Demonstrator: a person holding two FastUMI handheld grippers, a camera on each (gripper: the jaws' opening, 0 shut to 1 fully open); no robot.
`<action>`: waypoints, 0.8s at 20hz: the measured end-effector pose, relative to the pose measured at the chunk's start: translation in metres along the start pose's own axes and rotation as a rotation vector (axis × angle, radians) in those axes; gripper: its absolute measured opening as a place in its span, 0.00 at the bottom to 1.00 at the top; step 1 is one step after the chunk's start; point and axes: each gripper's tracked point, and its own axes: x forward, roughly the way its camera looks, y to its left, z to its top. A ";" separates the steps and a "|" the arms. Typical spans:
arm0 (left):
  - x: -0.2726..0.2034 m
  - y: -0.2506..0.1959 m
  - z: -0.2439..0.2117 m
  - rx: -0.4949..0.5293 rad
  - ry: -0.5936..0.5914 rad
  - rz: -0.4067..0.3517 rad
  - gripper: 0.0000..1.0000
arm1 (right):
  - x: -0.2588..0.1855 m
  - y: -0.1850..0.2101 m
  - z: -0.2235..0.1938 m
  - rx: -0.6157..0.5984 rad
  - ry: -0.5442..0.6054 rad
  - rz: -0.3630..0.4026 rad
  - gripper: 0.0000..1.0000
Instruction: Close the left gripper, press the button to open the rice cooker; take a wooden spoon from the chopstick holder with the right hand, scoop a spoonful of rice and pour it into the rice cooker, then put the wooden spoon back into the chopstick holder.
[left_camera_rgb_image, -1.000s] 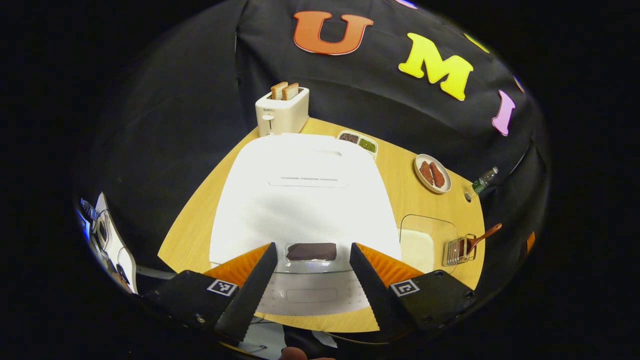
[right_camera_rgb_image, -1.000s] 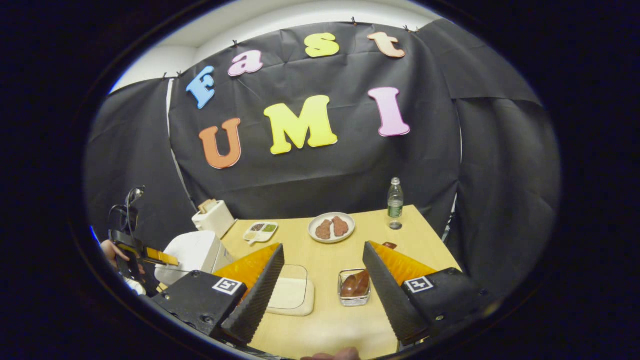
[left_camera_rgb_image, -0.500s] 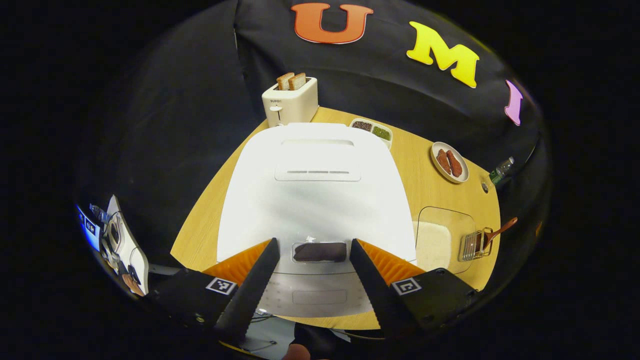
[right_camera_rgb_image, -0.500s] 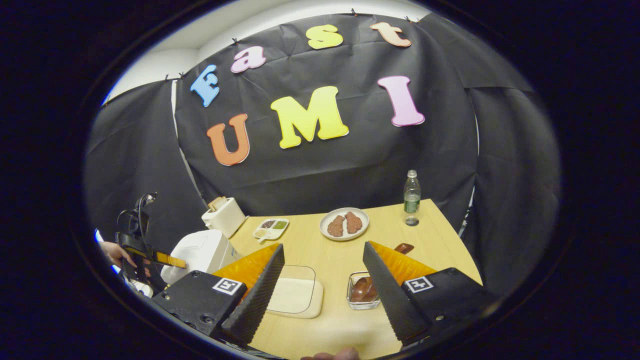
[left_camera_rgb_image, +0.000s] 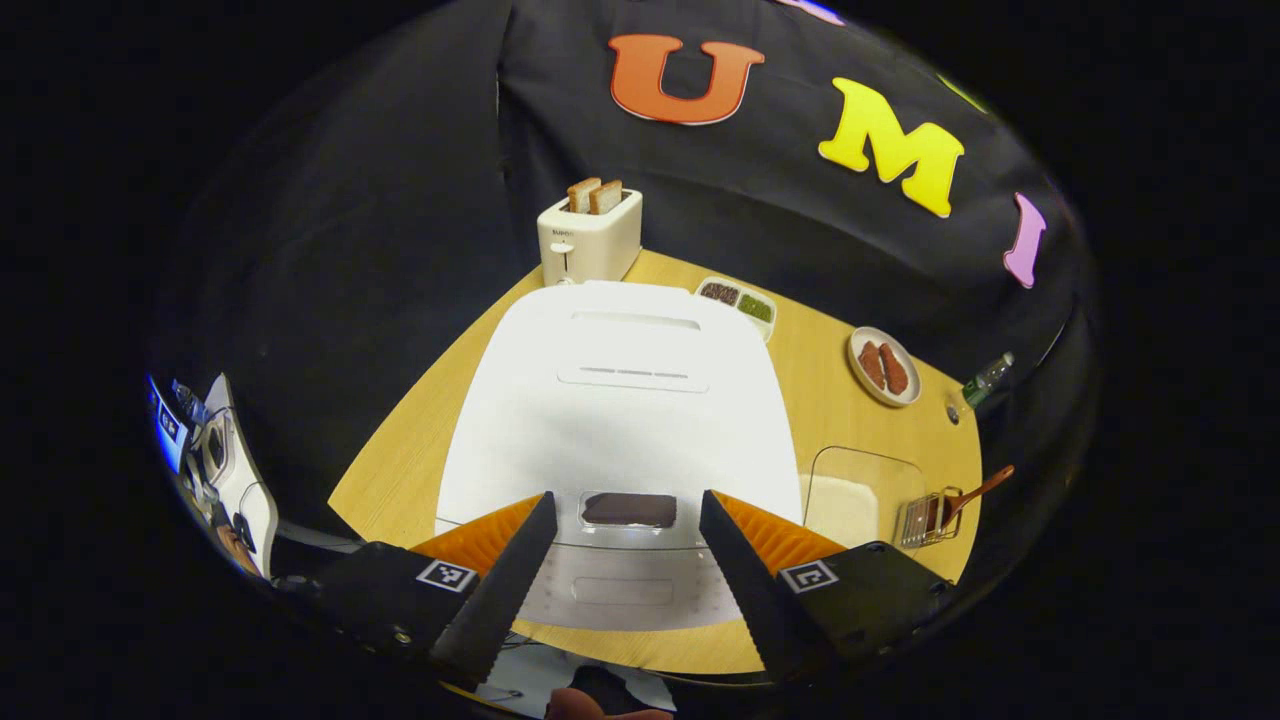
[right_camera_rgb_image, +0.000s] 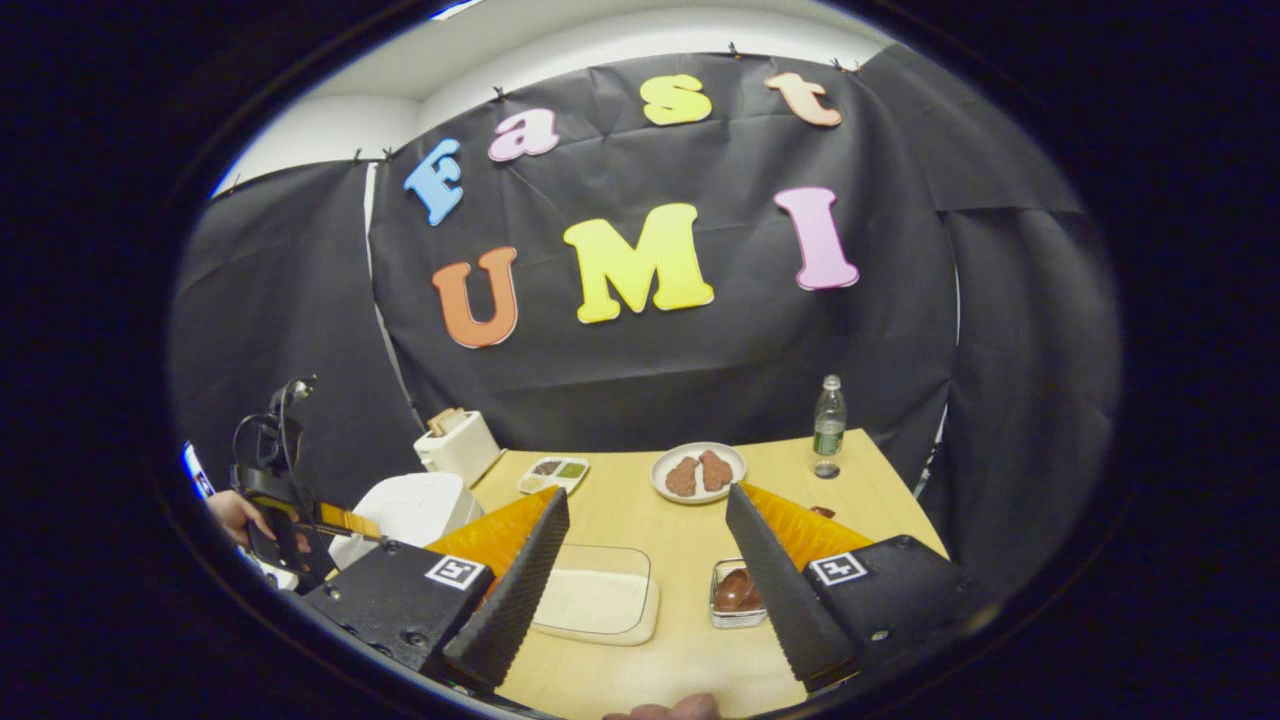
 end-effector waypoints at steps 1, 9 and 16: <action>-0.011 0.000 0.007 0.001 -0.035 -0.015 0.95 | -0.010 0.005 0.003 -0.010 -0.014 -0.015 1.00; -0.170 -0.022 0.034 0.099 -0.421 -0.201 0.94 | -0.120 0.061 0.037 -0.072 -0.169 -0.114 1.00; -0.284 -0.036 0.010 0.172 -0.671 -0.346 0.95 | -0.199 0.099 0.036 -0.112 -0.258 -0.177 0.99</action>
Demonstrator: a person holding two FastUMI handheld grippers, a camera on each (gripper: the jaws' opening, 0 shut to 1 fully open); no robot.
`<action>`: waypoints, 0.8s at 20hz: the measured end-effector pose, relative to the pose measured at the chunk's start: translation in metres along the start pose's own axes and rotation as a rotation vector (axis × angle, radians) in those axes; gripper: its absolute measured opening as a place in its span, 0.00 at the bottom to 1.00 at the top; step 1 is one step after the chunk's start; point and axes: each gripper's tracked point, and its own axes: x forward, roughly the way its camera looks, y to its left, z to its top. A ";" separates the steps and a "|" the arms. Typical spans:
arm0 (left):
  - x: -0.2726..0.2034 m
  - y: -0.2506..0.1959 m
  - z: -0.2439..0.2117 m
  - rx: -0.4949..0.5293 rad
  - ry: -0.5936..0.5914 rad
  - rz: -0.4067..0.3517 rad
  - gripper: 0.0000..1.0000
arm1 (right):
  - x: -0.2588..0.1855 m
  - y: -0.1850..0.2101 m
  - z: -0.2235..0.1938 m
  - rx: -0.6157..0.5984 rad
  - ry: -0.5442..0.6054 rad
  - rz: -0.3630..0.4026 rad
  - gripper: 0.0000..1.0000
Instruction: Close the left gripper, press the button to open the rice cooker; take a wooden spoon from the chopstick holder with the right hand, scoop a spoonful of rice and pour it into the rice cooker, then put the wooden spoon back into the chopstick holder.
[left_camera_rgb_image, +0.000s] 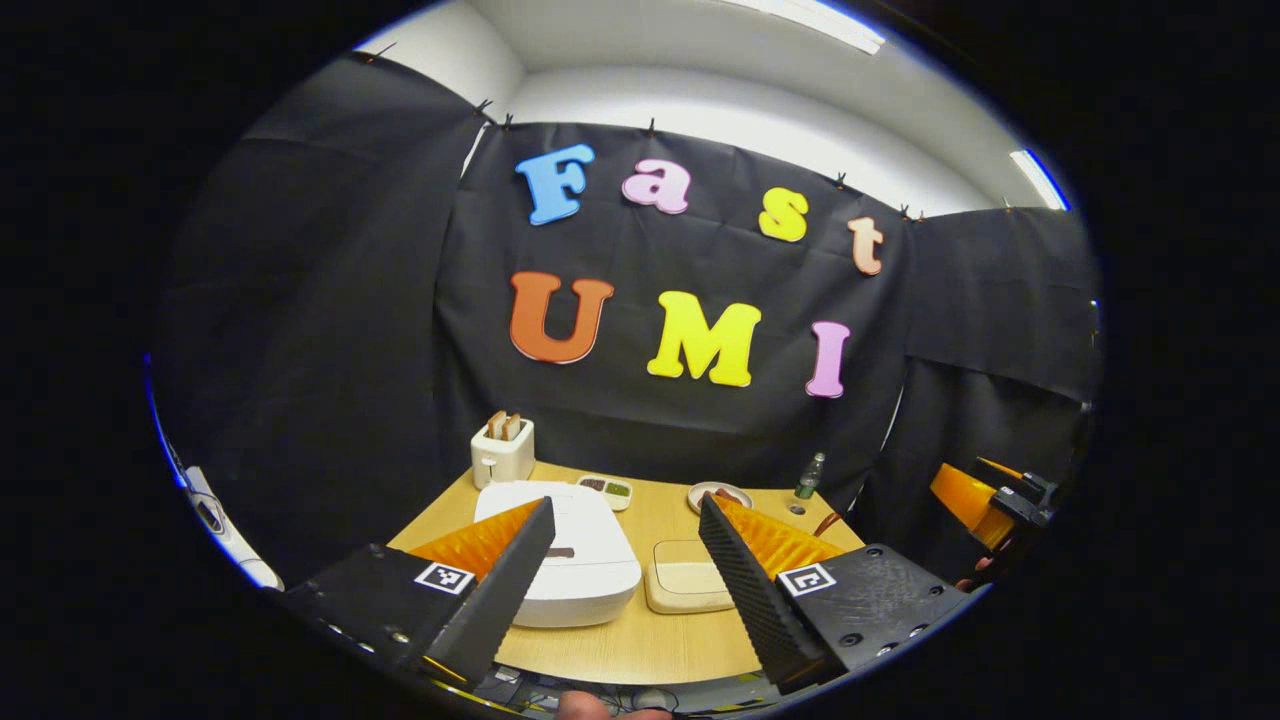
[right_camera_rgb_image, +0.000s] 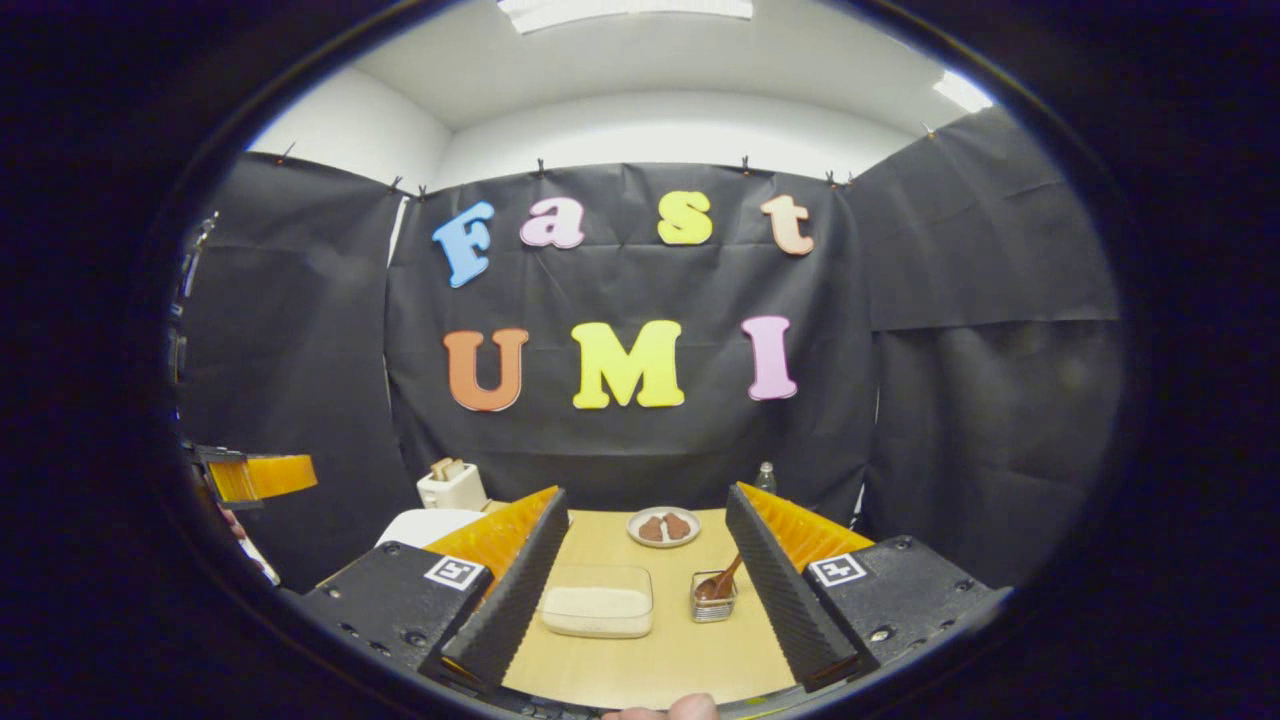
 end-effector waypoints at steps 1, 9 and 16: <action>-0.006 -0.008 0.002 0.008 -0.021 -0.018 0.95 | -0.009 0.004 0.000 -0.005 -0.007 0.001 0.99; -0.040 -0.014 0.000 0.042 -0.140 0.005 0.95 | -0.040 0.018 -0.006 -0.023 -0.046 0.013 0.99; -0.059 -0.022 -0.002 0.060 -0.192 -0.004 0.95 | -0.058 0.024 -0.023 -0.038 -0.031 0.034 0.99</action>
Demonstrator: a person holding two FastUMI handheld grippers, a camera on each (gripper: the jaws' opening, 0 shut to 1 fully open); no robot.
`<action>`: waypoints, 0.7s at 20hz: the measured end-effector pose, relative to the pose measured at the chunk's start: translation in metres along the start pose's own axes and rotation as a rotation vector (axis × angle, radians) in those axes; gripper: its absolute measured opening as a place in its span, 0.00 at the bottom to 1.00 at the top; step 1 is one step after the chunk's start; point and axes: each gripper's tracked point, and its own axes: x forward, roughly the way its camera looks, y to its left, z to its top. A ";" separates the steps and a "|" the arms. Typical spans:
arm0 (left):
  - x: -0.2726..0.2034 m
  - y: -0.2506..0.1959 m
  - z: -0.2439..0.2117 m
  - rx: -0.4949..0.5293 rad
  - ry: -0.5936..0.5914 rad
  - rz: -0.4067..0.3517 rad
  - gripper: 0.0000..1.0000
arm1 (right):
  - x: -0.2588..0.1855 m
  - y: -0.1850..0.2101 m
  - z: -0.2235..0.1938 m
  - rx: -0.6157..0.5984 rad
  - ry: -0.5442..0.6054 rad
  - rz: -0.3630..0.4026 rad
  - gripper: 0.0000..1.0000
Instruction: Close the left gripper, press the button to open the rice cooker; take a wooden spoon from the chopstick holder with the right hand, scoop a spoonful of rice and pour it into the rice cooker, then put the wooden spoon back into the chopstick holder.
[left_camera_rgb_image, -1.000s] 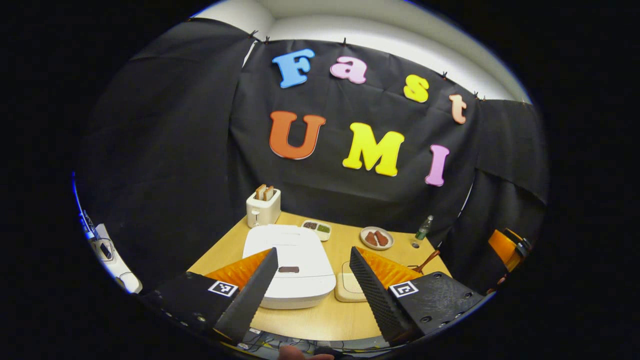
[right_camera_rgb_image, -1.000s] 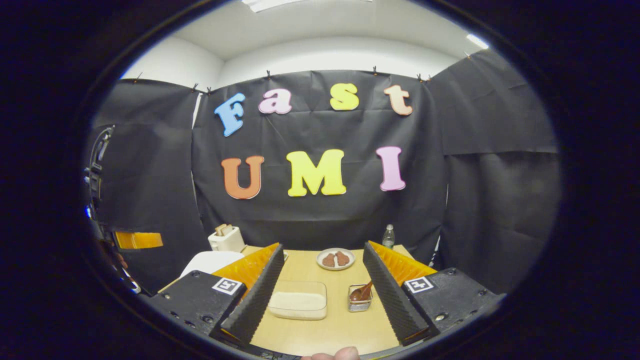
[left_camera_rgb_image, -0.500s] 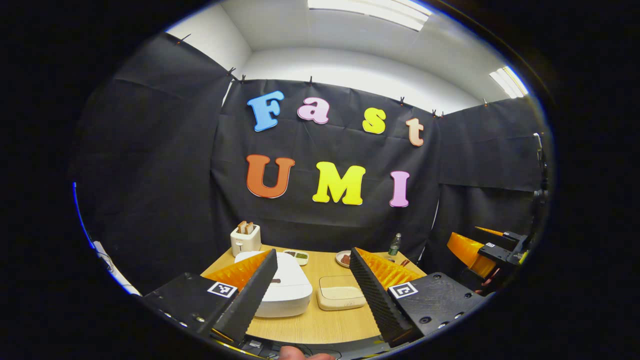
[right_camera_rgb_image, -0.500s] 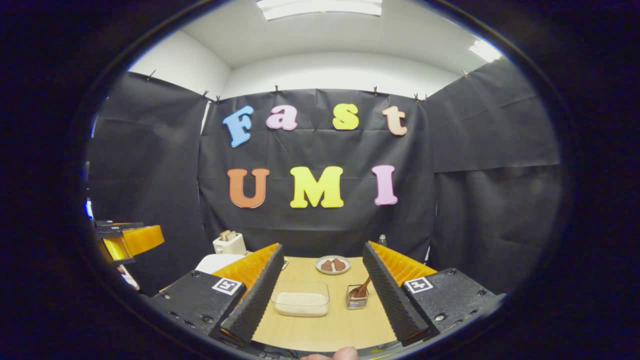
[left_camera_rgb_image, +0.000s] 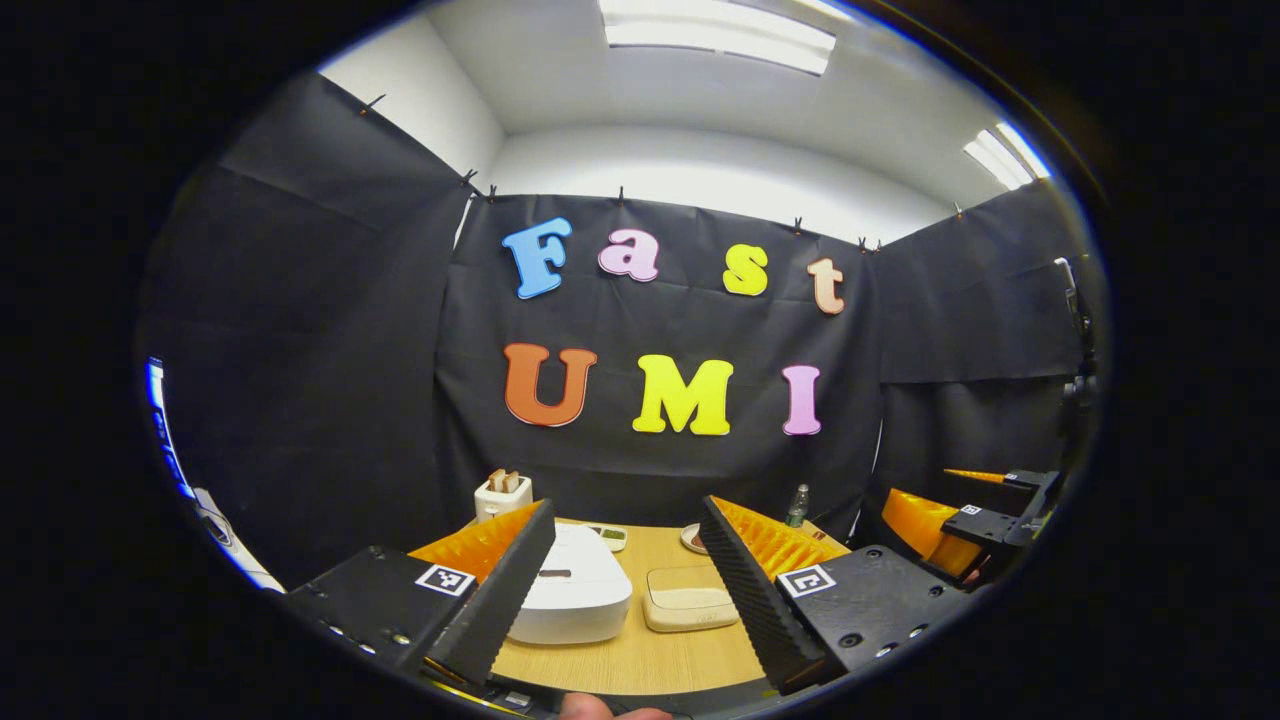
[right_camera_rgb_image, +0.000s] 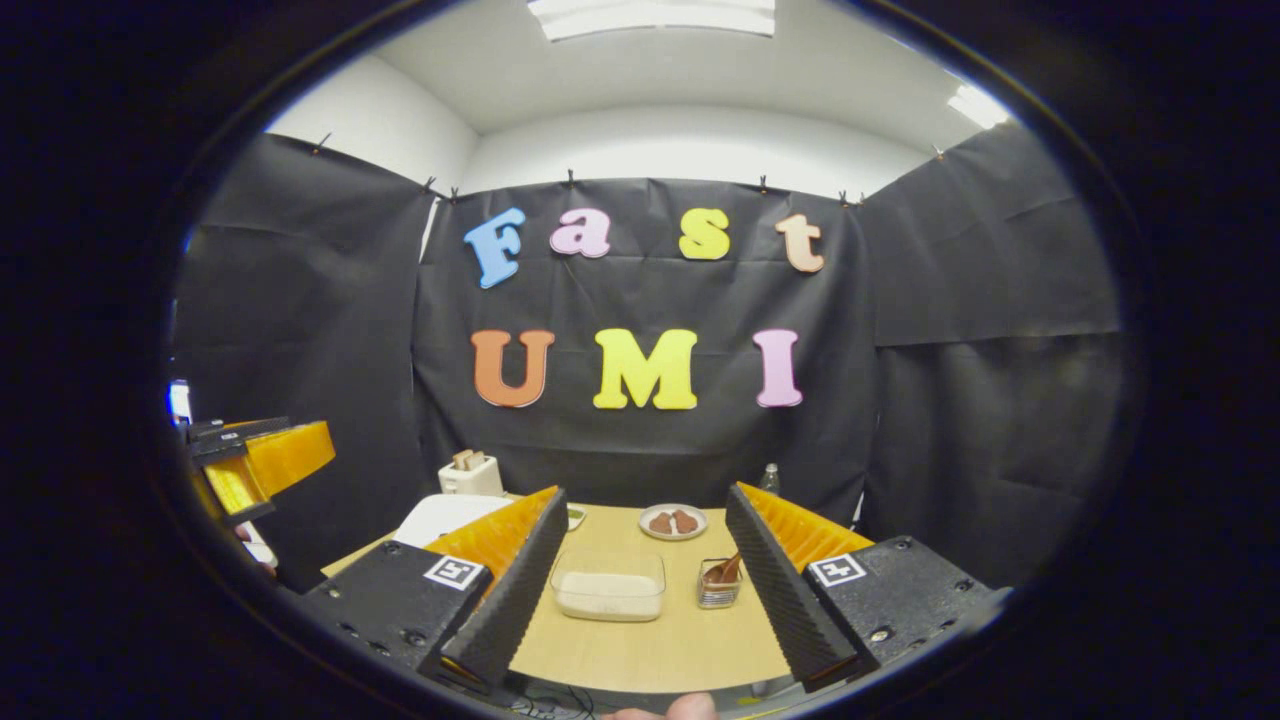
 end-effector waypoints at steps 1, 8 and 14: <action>-0.002 -0.001 0.000 0.001 0.000 -0.003 0.95 | -0.002 0.001 0.000 0.002 0.000 0.001 0.99; -0.011 -0.001 -0.001 0.015 0.002 -0.010 0.95 | -0.001 0.006 -0.003 0.016 0.008 0.009 1.00; -0.010 0.005 -0.002 0.015 0.009 0.002 0.95 | -0.003 0.011 -0.008 0.009 0.018 0.020 0.99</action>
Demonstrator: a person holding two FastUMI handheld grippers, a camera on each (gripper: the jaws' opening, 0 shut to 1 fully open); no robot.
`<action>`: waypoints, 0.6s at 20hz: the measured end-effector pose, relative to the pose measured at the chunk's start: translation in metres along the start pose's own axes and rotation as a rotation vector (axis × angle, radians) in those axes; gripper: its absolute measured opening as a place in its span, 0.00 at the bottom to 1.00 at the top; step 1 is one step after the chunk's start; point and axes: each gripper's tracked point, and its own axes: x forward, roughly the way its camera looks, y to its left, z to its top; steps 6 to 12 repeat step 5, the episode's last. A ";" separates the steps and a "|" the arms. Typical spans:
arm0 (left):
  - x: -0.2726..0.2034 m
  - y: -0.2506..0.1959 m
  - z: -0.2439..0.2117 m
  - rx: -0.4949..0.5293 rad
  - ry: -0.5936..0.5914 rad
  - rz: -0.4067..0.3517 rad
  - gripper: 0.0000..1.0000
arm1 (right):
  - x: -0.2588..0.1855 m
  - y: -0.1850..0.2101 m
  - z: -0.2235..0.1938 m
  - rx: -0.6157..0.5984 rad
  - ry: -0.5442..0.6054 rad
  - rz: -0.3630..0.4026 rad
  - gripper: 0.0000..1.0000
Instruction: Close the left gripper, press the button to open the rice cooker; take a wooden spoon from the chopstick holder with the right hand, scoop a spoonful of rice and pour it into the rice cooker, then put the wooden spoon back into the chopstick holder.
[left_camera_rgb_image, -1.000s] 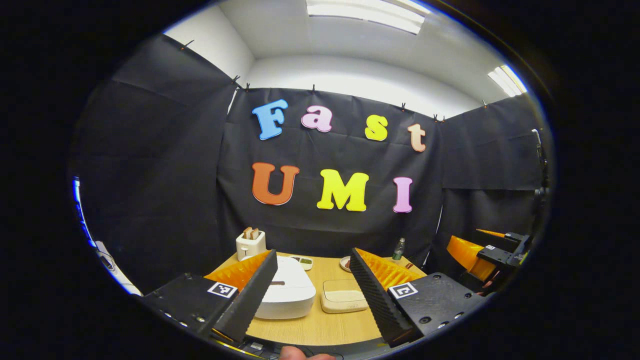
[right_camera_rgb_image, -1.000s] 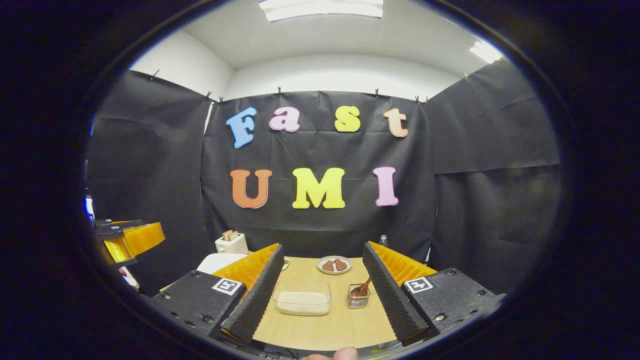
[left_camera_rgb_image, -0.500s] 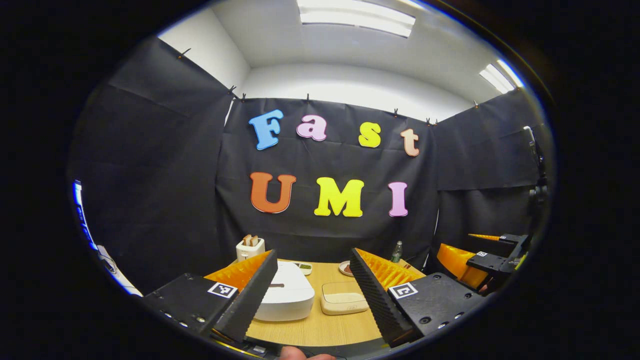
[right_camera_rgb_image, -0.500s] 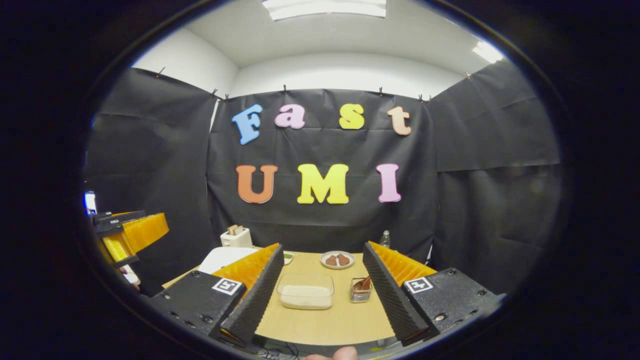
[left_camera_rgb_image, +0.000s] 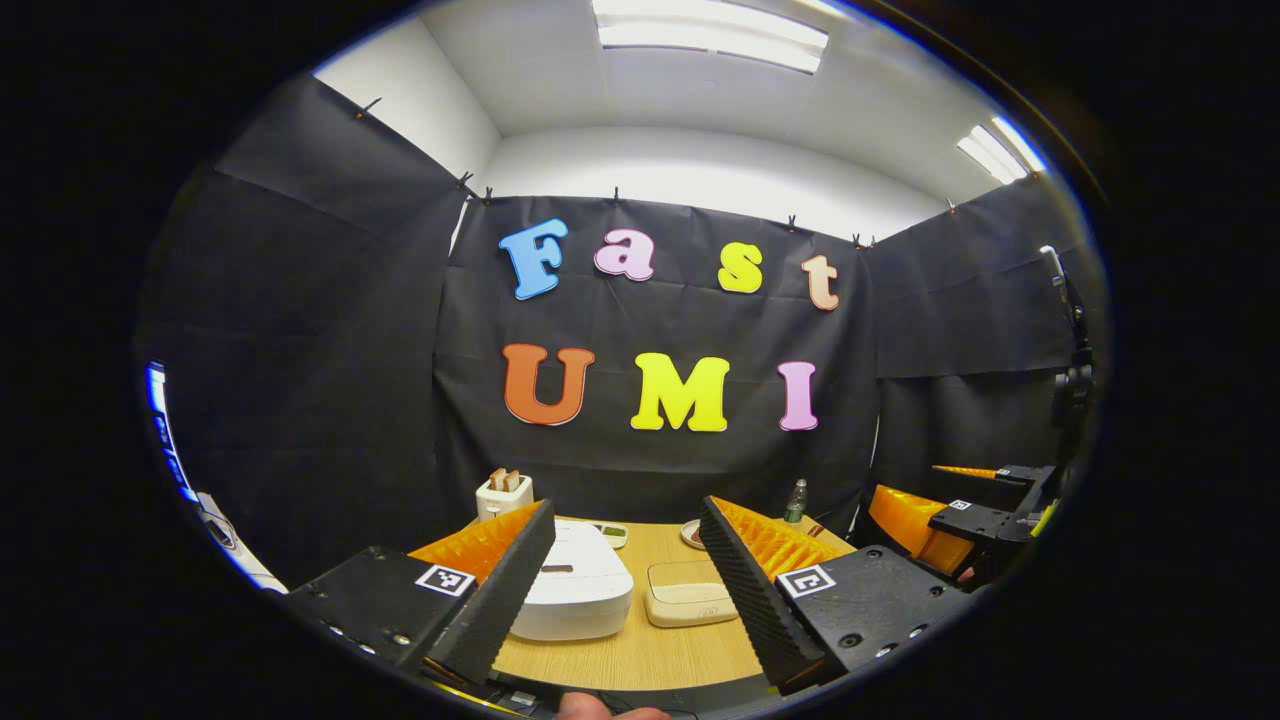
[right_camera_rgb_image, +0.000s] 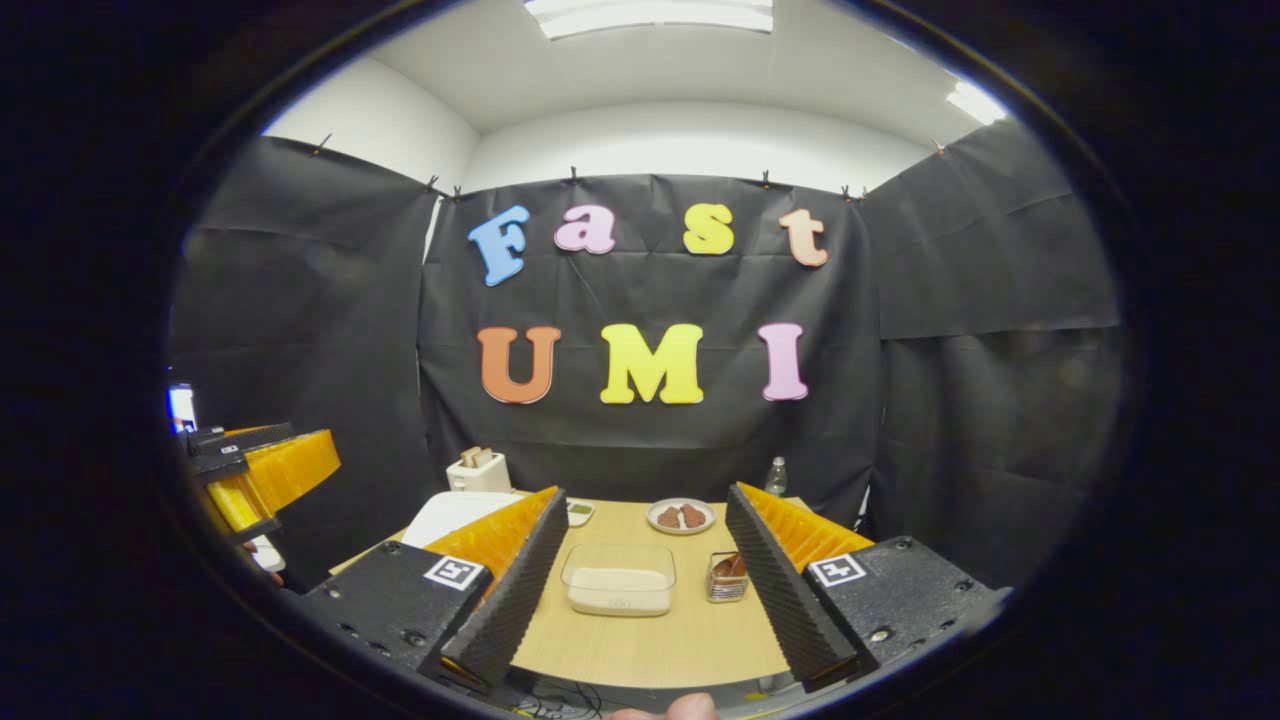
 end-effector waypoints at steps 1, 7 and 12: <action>-0.001 0.001 0.000 -0.002 0.001 0.001 0.95 | 0.001 0.000 0.001 0.002 -0.003 0.000 0.99; 0.000 0.001 -0.002 -0.001 -0.001 0.002 0.95 | 0.001 0.000 0.000 0.002 0.001 0.001 0.99; 0.000 0.001 -0.002 -0.001 -0.001 0.002 0.95 | 0.001 0.000 0.000 0.002 0.001 0.001 0.99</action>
